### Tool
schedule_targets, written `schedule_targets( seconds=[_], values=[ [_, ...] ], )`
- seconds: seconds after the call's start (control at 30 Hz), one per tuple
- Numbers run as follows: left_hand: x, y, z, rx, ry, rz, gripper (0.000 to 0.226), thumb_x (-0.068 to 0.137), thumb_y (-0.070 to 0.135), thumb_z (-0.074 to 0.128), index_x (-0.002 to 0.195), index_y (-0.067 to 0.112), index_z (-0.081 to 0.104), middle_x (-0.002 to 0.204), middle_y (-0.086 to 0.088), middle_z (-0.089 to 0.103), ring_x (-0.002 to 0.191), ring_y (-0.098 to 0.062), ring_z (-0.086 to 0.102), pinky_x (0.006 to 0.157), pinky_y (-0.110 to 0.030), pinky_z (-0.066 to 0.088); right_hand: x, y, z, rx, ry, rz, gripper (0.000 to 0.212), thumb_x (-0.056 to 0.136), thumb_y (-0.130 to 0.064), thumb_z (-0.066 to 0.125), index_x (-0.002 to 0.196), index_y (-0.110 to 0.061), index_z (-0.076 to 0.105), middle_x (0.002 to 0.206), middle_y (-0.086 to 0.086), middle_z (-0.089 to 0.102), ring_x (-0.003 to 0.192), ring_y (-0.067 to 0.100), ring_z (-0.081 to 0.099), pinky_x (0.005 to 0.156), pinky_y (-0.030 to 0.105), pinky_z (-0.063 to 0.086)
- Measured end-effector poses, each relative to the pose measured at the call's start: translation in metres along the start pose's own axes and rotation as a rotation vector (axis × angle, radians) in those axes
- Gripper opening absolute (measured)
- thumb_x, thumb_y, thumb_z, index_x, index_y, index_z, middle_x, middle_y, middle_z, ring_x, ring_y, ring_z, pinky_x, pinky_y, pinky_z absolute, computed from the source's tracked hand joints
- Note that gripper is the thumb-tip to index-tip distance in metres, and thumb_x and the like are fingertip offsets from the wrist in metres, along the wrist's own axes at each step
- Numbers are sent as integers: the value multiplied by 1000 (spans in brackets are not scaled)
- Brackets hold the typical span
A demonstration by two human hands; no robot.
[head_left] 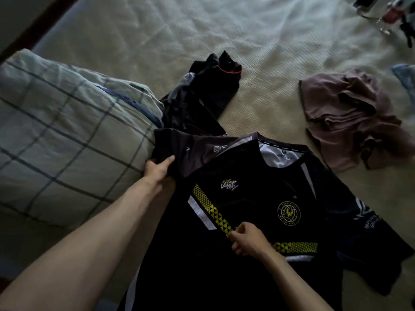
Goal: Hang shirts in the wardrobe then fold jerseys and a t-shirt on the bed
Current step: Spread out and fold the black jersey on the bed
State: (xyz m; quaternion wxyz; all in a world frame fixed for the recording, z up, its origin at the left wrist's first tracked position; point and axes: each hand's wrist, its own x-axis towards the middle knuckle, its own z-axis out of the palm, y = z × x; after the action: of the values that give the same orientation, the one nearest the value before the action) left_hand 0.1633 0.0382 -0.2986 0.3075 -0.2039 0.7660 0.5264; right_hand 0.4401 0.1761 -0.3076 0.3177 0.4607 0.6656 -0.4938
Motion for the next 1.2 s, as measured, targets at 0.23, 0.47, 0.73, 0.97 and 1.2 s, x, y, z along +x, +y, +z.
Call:
schedule_targets(
  seconds=[0.23,0.47,0.73,0.97,1.2],
  values=[
    [-26,-4,-7,64,111,279,51,86,17,78,127,-2,54,112,-15,65,97,-22,64,80,-27,51,4,-13,-3,35,15,-73,13,92,-26,56,95,-15,62,73,4,76,58,14,66,58,32,55],
    [-36,9,-46,419,300,635,21,98,17,62,111,0,64,103,-23,71,92,-35,66,75,-34,42,10,-82,14,88,106,-285,18,77,-35,58,92,-26,61,80,-3,74,74,15,68,77,42,59],
    [-18,42,-45,658,162,567,30,106,22,44,126,1,52,112,-29,67,109,-45,62,87,-45,46,14,-155,46,-41,317,-586,71,84,-42,68,145,-25,36,138,2,47,125,20,51,102,41,47],
    [-4,59,-55,537,32,538,13,99,22,56,105,13,64,96,-20,71,85,-35,70,78,-45,57,25,-186,53,-455,493,-488,36,91,-38,58,116,-12,51,119,13,61,109,36,61,85,40,48],
    [-12,59,-54,172,-185,292,13,106,9,43,101,17,52,48,-1,62,31,-9,54,35,-20,49,31,-176,35,59,406,-353,19,78,-36,63,93,-25,67,94,-2,72,92,22,67,82,31,51]
  ],
)
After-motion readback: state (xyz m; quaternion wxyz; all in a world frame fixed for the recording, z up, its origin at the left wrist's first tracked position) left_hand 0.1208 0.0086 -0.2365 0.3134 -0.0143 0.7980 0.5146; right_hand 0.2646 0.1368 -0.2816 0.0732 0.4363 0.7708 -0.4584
